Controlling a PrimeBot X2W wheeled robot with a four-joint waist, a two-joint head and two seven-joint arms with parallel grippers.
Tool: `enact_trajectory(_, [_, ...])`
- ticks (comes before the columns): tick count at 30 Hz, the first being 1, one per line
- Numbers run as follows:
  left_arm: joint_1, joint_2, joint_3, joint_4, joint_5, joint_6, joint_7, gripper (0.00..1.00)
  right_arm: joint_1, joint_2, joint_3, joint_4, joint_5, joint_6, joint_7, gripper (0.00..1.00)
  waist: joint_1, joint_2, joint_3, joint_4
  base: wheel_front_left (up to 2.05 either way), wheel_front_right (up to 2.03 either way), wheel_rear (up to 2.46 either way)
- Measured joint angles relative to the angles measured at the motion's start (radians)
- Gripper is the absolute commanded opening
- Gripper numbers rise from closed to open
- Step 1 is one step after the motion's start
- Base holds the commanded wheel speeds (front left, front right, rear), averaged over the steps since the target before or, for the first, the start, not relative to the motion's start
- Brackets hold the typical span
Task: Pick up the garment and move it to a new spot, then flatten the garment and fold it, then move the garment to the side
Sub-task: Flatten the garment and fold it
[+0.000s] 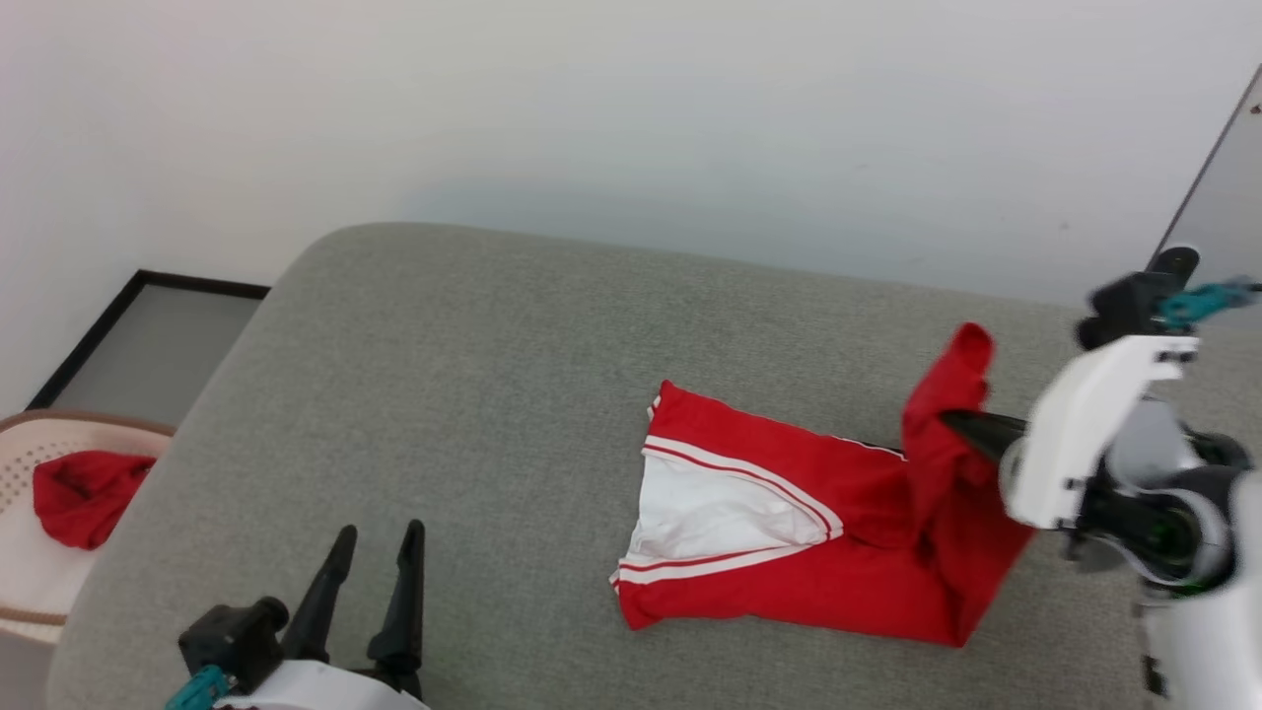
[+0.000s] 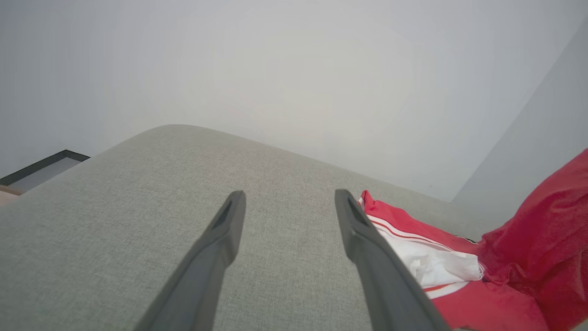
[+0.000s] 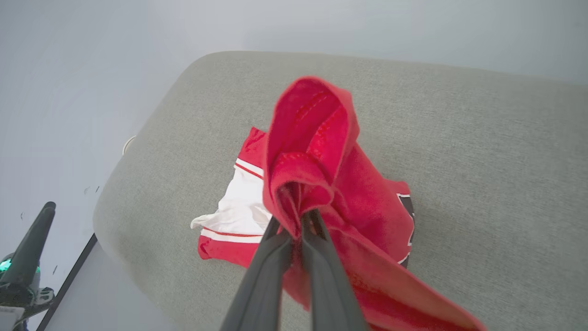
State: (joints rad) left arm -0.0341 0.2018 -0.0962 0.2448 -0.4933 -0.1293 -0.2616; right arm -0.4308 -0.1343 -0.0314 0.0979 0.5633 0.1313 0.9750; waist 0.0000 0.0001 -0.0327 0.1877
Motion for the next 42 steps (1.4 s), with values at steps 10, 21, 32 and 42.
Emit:
enact_trajectory(10, [-0.033, -0.010, -0.038, 0.019, -0.020, 0.000, 0.000, 1.00, -0.063, 0.077, 0.095, 0.149, -0.075, 0.000, -0.112, 0.00, 0.0000, 0.0000, 0.004, 0.061, 0.00, 0.00, 0.00])
enact_trajectory(21, [-0.073, -0.028, -0.065, 0.035, -0.035, 0.000, 0.000, 1.00, -0.137, 0.082, 0.188, 0.370, -0.072, 0.000, -0.263, 0.12, 0.0000, 0.0000, 0.031, 0.126, 0.00, 0.00, 0.00])
enact_trajectory(32, [-0.082, -0.030, -0.043, 0.046, -0.046, 0.000, 0.000, 1.00, -0.229, 0.083, 0.342, 0.476, -0.001, 0.000, -0.355, 1.00, 0.0000, 0.0000, 0.048, 0.116, 0.00, 0.00, 0.00])
enact_trajectory(42, [-0.051, -0.023, -0.004, 0.027, -0.032, 0.000, 0.000, 1.00, -0.217, 0.080, 0.397, 0.323, 0.063, 0.000, -0.368, 1.00, 0.0000, 0.0000, 0.035, 0.035, 0.00, 0.00, 0.00])
